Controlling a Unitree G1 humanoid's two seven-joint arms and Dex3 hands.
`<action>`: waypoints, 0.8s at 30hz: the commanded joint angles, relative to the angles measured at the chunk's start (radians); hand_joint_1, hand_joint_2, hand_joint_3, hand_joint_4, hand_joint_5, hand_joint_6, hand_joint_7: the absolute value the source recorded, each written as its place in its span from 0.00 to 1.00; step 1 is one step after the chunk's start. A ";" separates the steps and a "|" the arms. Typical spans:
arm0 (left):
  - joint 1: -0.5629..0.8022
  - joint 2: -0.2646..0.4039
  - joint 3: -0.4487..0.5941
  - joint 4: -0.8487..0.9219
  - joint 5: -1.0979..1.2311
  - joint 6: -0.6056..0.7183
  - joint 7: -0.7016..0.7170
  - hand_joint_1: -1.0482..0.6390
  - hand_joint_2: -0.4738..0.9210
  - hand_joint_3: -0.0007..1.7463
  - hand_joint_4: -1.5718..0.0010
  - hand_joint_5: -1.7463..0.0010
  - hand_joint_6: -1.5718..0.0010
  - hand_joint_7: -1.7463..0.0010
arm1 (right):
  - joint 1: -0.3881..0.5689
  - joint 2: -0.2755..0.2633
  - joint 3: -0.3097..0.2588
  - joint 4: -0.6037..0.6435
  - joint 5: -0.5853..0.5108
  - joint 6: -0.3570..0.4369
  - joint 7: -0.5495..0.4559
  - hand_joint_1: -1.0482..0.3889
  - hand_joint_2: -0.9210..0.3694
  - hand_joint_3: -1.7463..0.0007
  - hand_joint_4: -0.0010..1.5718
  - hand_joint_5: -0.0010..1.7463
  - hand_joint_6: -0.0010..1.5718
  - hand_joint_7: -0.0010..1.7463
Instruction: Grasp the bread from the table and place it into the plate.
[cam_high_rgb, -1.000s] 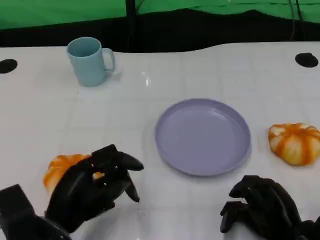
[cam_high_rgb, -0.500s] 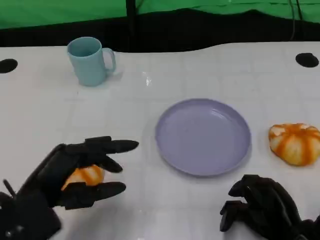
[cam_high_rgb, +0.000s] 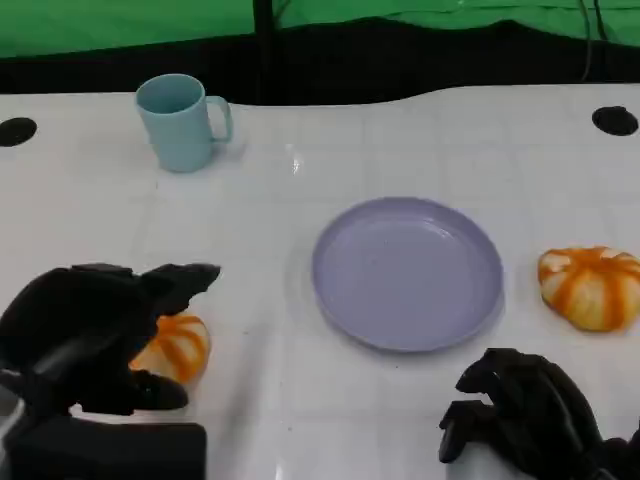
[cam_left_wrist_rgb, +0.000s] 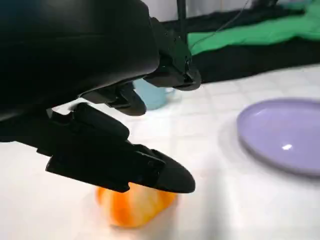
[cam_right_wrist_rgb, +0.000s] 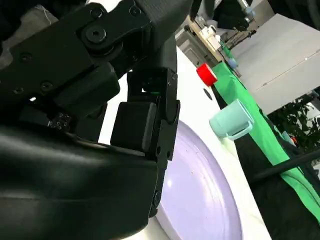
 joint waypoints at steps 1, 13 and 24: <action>-0.009 0.021 -0.022 -0.027 0.050 0.048 -0.025 0.21 0.98 0.01 0.73 0.96 0.81 1.00 | 0.003 -0.006 -0.002 -0.007 0.001 0.005 -0.009 0.00 0.16 1.00 0.99 0.45 1.00 0.22; -0.167 0.029 -0.200 0.218 0.292 0.131 -0.059 0.21 0.93 0.00 0.70 0.97 0.81 1.00 | 0.003 -0.005 -0.001 -0.002 -0.001 -0.008 0.000 0.01 0.15 1.00 0.98 0.45 1.00 0.22; -0.234 0.020 -0.284 0.341 0.337 0.200 -0.037 0.18 0.93 0.00 0.74 1.00 0.83 1.00 | 0.008 -0.006 0.000 -0.010 -0.004 -0.004 0.000 0.01 0.15 1.00 0.97 0.46 1.00 0.22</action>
